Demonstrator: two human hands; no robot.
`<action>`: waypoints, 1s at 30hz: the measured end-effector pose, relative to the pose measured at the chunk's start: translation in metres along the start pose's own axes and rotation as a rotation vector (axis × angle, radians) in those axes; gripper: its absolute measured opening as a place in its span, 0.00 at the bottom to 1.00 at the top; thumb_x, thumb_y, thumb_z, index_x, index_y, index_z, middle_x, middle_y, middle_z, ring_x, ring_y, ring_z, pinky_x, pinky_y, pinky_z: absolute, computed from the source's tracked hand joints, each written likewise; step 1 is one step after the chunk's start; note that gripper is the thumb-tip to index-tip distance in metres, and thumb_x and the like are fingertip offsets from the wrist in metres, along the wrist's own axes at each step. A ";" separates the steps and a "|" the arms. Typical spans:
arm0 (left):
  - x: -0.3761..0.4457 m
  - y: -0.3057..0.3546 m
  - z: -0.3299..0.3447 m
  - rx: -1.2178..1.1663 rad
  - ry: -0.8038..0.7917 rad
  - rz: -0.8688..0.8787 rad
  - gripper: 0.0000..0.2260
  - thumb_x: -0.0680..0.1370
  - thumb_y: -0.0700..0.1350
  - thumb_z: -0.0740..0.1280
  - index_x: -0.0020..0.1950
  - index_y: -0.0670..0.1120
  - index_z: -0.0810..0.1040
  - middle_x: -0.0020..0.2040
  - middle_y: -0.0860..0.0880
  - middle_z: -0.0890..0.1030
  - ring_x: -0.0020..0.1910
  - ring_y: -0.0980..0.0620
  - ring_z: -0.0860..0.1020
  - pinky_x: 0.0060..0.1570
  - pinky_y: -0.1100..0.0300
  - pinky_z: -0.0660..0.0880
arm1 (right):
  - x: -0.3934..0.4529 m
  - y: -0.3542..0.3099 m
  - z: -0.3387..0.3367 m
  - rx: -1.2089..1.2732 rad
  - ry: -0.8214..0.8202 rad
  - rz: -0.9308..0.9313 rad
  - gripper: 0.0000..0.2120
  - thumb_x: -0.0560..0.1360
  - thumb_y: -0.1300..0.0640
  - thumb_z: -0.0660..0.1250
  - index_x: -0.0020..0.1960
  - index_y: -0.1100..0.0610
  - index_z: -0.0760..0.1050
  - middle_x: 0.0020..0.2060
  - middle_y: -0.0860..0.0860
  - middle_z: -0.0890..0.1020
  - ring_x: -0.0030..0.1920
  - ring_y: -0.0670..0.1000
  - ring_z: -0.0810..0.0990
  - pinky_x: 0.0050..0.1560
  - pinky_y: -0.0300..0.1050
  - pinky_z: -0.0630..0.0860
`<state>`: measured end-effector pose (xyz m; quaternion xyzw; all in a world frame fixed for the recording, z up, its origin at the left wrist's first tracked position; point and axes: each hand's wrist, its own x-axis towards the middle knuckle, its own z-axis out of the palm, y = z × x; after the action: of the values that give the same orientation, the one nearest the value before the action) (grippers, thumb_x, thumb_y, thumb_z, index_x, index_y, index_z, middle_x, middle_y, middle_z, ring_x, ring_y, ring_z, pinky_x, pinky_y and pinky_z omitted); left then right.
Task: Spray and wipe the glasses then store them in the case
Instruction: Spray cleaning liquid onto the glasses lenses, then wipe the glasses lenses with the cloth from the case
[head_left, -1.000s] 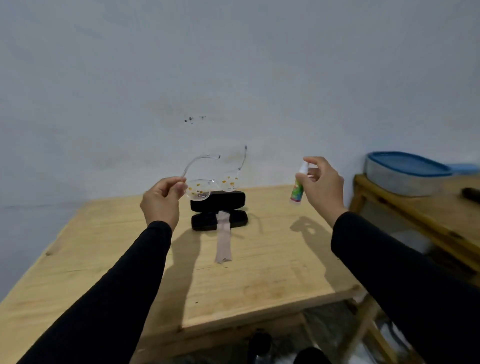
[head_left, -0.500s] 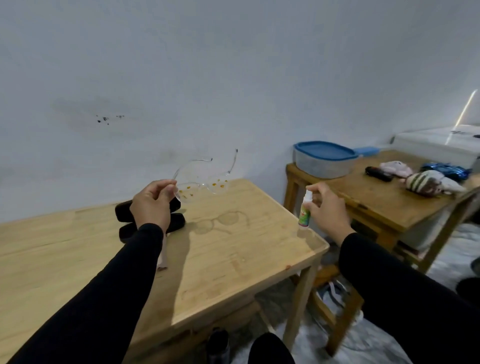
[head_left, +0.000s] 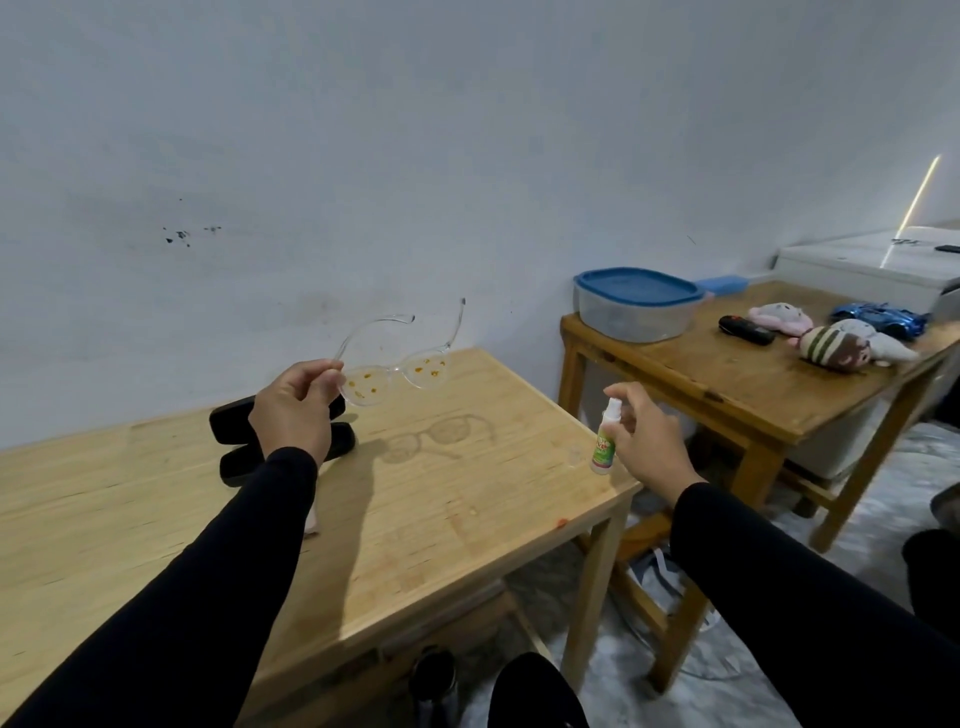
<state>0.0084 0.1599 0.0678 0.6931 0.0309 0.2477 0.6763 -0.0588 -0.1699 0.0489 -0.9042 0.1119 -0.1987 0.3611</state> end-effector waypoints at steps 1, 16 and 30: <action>0.000 0.000 0.000 0.003 -0.001 -0.004 0.09 0.73 0.43 0.69 0.38 0.57 0.82 0.45 0.55 0.84 0.50 0.53 0.81 0.58 0.54 0.76 | 0.000 0.001 -0.001 0.000 -0.005 -0.009 0.21 0.77 0.63 0.63 0.68 0.51 0.66 0.54 0.54 0.77 0.46 0.45 0.72 0.43 0.36 0.69; 0.001 0.022 -0.011 0.001 0.049 0.050 0.05 0.75 0.40 0.67 0.45 0.48 0.82 0.41 0.55 0.82 0.42 0.55 0.81 0.44 0.72 0.74 | 0.024 -0.037 -0.001 -0.496 -0.159 -0.233 0.25 0.80 0.48 0.57 0.73 0.57 0.63 0.72 0.54 0.67 0.72 0.53 0.64 0.70 0.49 0.63; 0.013 0.026 -0.121 0.096 0.254 0.044 0.05 0.75 0.39 0.67 0.46 0.47 0.82 0.38 0.54 0.82 0.34 0.68 0.79 0.50 0.65 0.75 | -0.004 -0.119 0.130 -0.350 -0.412 -0.458 0.23 0.81 0.49 0.54 0.73 0.56 0.62 0.72 0.53 0.66 0.71 0.54 0.66 0.68 0.48 0.65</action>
<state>-0.0348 0.2743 0.0918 0.6882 0.1128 0.3465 0.6274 0.0019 -0.0044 0.0454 -0.9751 -0.1368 -0.0657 0.1619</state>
